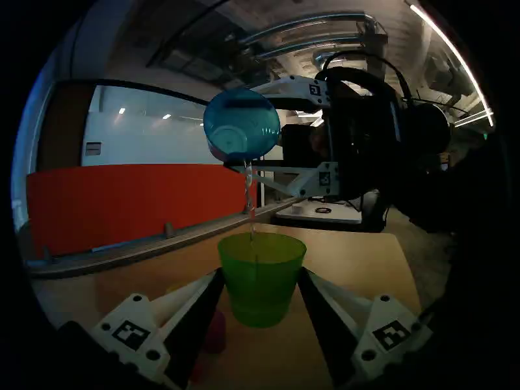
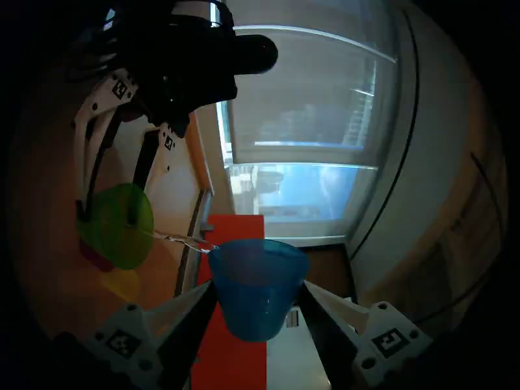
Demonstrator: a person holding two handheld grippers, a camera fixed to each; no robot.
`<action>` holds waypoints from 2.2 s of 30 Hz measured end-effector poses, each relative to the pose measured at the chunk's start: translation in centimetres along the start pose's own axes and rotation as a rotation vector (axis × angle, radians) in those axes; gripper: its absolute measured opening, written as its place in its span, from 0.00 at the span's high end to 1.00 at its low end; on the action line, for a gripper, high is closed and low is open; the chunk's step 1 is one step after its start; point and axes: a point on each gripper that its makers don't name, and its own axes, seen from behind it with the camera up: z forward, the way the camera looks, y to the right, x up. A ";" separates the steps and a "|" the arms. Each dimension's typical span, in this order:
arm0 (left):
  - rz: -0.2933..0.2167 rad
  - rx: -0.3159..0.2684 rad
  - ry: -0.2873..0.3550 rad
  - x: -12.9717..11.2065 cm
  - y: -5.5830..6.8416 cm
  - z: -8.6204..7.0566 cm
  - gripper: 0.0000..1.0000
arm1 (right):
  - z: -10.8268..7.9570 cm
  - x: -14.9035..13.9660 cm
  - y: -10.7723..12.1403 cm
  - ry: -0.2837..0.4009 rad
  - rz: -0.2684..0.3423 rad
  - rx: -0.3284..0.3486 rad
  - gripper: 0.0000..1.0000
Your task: Pour water
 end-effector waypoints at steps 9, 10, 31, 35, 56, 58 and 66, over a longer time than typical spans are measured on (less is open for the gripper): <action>-0.009 -0.001 0.008 0.2 0.1 0.0 0.18 | -0.1 0.1 0.3 -0.002 -0.042 0.000 0.14; -0.008 -0.001 0.008 0.2 0.1 -0.1 0.18 | -0.1 0.1 0.4 -0.002 -0.047 0.000 0.14; -0.010 -0.005 0.015 0.6 0.2 0.0 0.19 | -0.5 0.1 0.7 -0.012 -0.185 -0.001 0.14; -0.012 -0.004 0.016 0.6 0.1 0.0 0.19 | -0.5 0.2 0.6 -0.011 -0.183 0.001 0.14; -0.007 0.005 0.011 0.7 -0.2 -0.2 0.18 | -0.5 0.3 -2.6 -0.005 0.407 0.041 0.14; -0.005 0.010 0.012 0.8 -0.4 -0.2 0.18 | -0.6 0.0 -2.7 -0.009 0.481 0.037 0.14; -0.005 0.021 0.017 1.4 -0.8 -0.6 0.18 | -1.0 -0.7 -2.8 -0.012 0.772 0.027 0.14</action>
